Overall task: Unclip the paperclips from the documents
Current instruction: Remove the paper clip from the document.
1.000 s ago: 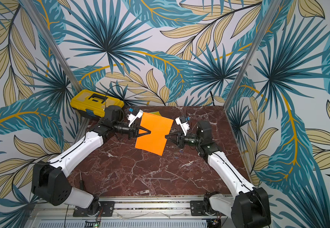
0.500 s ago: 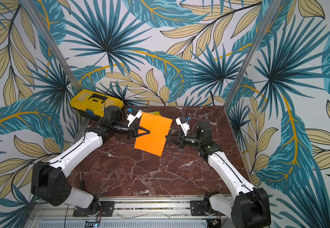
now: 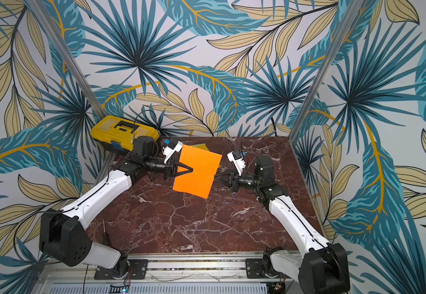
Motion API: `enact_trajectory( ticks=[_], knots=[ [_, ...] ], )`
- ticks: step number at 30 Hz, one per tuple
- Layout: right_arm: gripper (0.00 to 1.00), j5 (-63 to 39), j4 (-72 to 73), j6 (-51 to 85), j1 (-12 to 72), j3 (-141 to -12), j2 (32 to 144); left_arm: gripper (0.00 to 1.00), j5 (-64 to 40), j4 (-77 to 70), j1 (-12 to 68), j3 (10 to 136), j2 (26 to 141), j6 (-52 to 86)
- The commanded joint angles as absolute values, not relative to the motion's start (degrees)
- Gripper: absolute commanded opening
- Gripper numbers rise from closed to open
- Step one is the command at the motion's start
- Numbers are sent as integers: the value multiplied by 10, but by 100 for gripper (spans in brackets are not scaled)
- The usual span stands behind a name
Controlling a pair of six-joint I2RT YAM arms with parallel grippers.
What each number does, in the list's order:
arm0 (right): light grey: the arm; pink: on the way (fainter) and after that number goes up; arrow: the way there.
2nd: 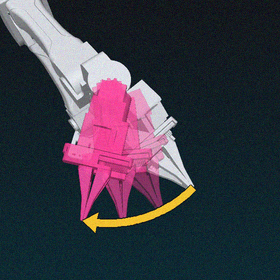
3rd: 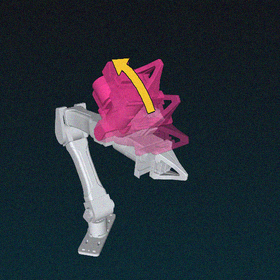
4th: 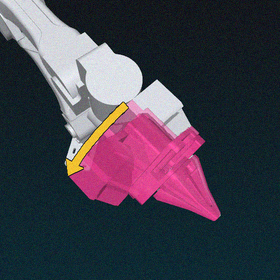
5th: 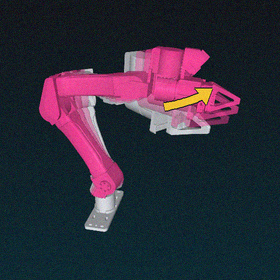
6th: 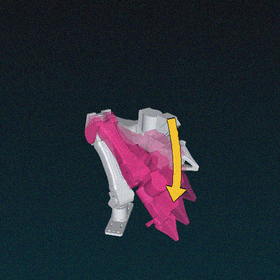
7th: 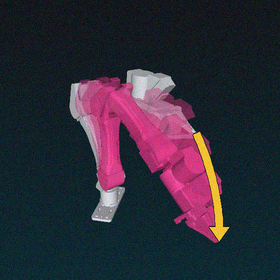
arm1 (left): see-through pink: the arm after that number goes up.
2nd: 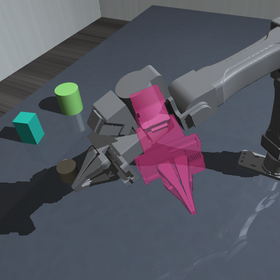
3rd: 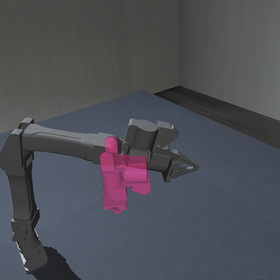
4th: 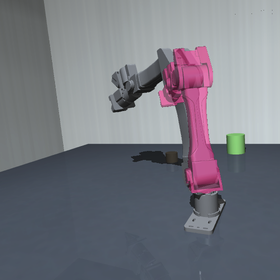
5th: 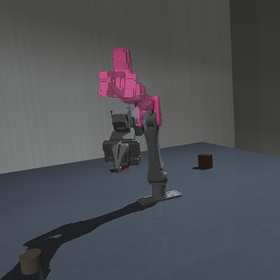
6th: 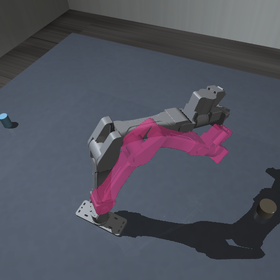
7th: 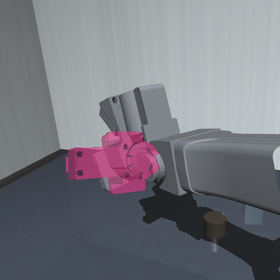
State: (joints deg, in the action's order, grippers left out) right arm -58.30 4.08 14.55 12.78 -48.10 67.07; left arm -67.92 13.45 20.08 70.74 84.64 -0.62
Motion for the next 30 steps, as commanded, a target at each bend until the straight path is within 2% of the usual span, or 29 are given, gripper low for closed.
enact_trajectory(
  ticks=[1,16,30],
  knots=[
    [7,-579,26,134,126,-471,660,0,-678,127,194,700,827,-11],
    [7,-558,28,146,125,-452,655,0,-670,127,193,697,823,-12],
    [7,-474,22,205,125,-387,674,0,-636,127,192,656,779,-1]
  ],
)
